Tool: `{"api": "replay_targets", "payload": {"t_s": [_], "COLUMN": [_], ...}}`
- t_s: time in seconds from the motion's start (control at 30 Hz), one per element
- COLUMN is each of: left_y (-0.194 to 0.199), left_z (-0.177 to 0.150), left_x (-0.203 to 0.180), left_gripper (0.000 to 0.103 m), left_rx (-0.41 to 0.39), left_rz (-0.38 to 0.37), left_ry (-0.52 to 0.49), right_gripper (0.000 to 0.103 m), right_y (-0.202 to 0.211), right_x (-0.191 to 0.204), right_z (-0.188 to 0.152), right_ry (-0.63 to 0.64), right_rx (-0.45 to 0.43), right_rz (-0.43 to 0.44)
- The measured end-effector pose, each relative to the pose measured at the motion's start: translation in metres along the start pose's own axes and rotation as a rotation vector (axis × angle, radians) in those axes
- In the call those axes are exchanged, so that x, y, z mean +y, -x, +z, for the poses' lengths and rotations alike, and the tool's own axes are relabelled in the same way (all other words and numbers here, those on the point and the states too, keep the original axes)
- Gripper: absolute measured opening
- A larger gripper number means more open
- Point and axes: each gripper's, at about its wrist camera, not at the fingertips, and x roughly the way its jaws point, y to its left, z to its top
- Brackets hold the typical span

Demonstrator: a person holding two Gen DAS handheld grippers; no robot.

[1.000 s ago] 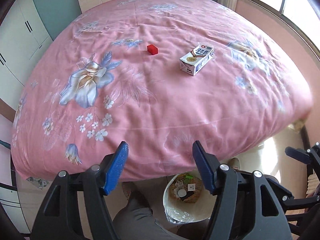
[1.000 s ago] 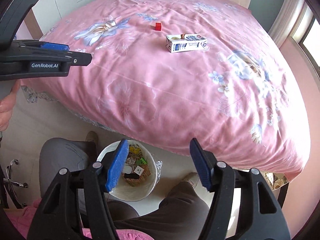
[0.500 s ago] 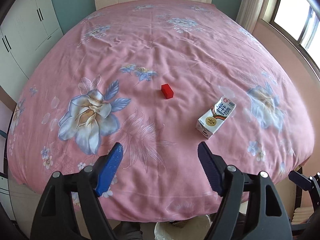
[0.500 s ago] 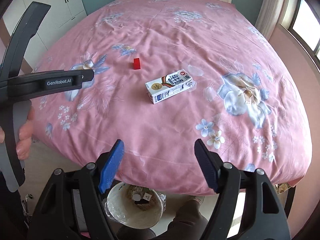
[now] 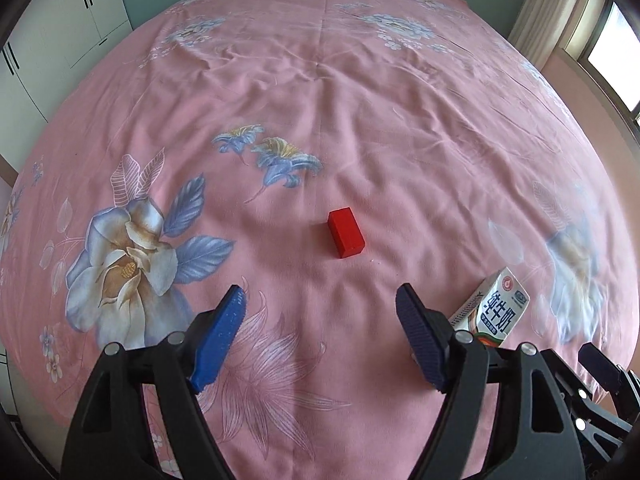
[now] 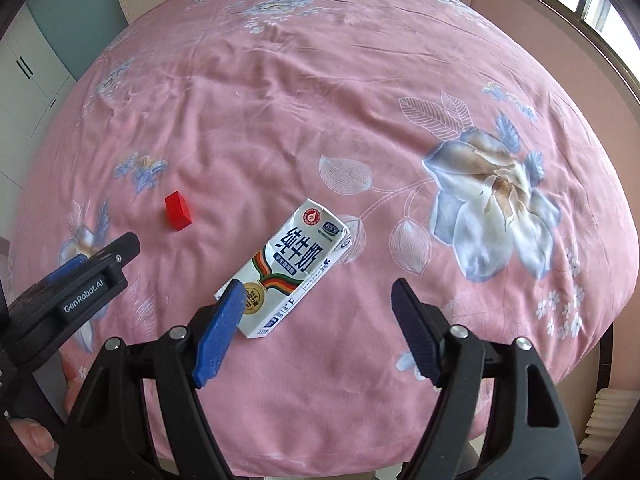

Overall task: Collect trash
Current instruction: 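Grasp the red block with left tool while right tool grasps the white milk carton, then carry the red block and milk carton in both tools over the trash bin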

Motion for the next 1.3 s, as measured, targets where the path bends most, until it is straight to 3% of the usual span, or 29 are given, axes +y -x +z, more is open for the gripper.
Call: {"api": "replay_targets", "payload": {"t_s": [0.23,0.6,0.67,0.73,0.77,0.8,0.9,1.1,1.3], "left_y": [-0.048,-0.106,-0.111,-0.115,-0.115,-0.116,-0.116,-0.098,-0.049], "left_z": [0.025,0.035,0.036,0.036,0.035,0.035,0.034,0.029,0.023], "left_x": [-0.001,0.0,-0.001,-0.004,-0.006,-0.007,-0.007,-0.002,-0.001], "left_gripper": [0.08,0.079,0.075,0.064,0.061,0.051,0.022,0.022,0.022], "left_rx": [-0.002,0.037,0.035,0.029,0.024,0.019,0.013,0.028,-0.015], "left_rz": [-0.037,-0.057,-0.042,-0.015,-0.004,0.006,0.024,0.027,0.043], "left_ry": [0.037,0.103,0.125,0.128,0.123,0.115,0.095,0.067,0.033], "right_gripper": [0.075,0.075,0.075,0.069,0.061,0.053,0.051,0.049,0.049], "right_y": [-0.055,-0.109,-0.112,-0.114,-0.114,-0.115,-0.113,-0.094,-0.044], "right_x": [-0.001,0.0,0.004,0.007,0.008,0.01,0.011,0.007,0.002], "right_z": [0.028,0.026,0.025,0.021,0.02,0.02,0.015,0.009,0.019], "right_ry": [-0.208,-0.381,-0.371,-0.355,-0.339,-0.314,-0.25,-0.143,-0.057], "right_rx": [0.047,0.129,0.121,0.115,0.111,0.107,0.106,0.085,0.005], "right_rz": [0.001,-0.021,-0.038,-0.061,-0.072,-0.07,-0.046,-0.006,-0.002]}}
